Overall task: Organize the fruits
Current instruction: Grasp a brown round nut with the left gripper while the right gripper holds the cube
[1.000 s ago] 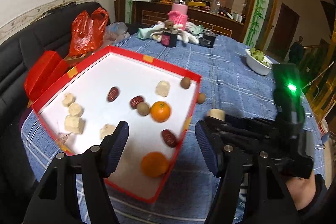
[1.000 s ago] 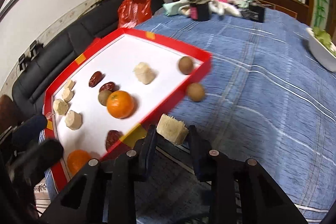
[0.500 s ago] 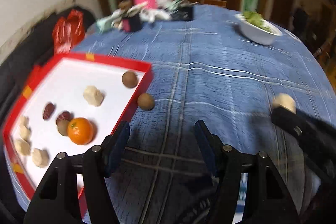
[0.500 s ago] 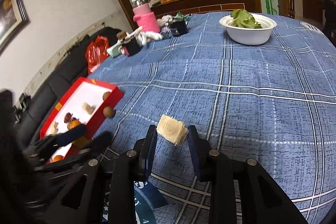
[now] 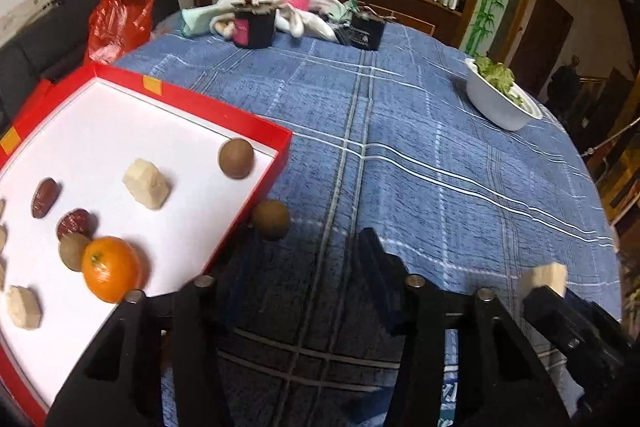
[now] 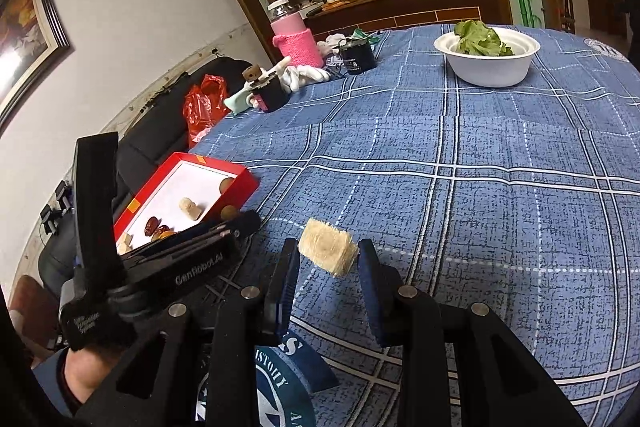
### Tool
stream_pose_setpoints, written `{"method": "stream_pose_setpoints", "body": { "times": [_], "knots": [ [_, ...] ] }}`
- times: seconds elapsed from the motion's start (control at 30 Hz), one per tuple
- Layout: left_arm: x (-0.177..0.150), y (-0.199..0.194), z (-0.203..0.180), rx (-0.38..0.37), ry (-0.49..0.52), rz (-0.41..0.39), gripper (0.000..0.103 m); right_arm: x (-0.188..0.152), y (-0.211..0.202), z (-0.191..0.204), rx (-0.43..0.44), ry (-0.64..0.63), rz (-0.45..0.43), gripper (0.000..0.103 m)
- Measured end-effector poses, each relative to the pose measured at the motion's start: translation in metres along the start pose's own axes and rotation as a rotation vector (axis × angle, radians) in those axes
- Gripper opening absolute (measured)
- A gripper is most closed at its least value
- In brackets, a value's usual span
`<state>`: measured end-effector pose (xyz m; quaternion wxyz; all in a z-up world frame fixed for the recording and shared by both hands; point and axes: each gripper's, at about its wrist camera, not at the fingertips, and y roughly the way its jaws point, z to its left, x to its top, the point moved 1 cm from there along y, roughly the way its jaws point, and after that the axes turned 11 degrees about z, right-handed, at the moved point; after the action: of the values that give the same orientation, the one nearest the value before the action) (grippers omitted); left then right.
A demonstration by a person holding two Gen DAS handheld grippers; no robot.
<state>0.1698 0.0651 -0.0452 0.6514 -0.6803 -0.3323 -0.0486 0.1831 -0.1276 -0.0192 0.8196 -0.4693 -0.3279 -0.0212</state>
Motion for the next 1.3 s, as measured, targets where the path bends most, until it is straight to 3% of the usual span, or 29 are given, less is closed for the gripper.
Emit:
{"method": "stream_pose_setpoints", "body": {
  "times": [0.3,0.77,0.87,1.1,1.3],
  "knots": [
    [0.007,0.006,0.003,0.020,-0.039,-0.011,0.032,-0.001,-0.003,0.000,0.045,0.004,-0.001,0.030],
    [0.019,0.018,-0.008,0.102,-0.048,0.001,0.032,-0.002,0.001,0.001,0.058,0.001,0.014,0.030],
    [0.021,0.021,-0.008,0.142,-0.054,0.008,0.019,-0.003,0.001,0.001,0.061,0.001,0.011,0.030],
    [0.018,0.012,-0.012,0.136,-0.032,-0.008,0.019,-0.003,0.000,0.001,0.056,0.004,0.009,0.030],
    [0.003,-0.013,-0.031,0.083,0.029,-0.016,0.019,-0.002,-0.005,-0.003,0.005,0.016,-0.027,0.030]
  ]
}}
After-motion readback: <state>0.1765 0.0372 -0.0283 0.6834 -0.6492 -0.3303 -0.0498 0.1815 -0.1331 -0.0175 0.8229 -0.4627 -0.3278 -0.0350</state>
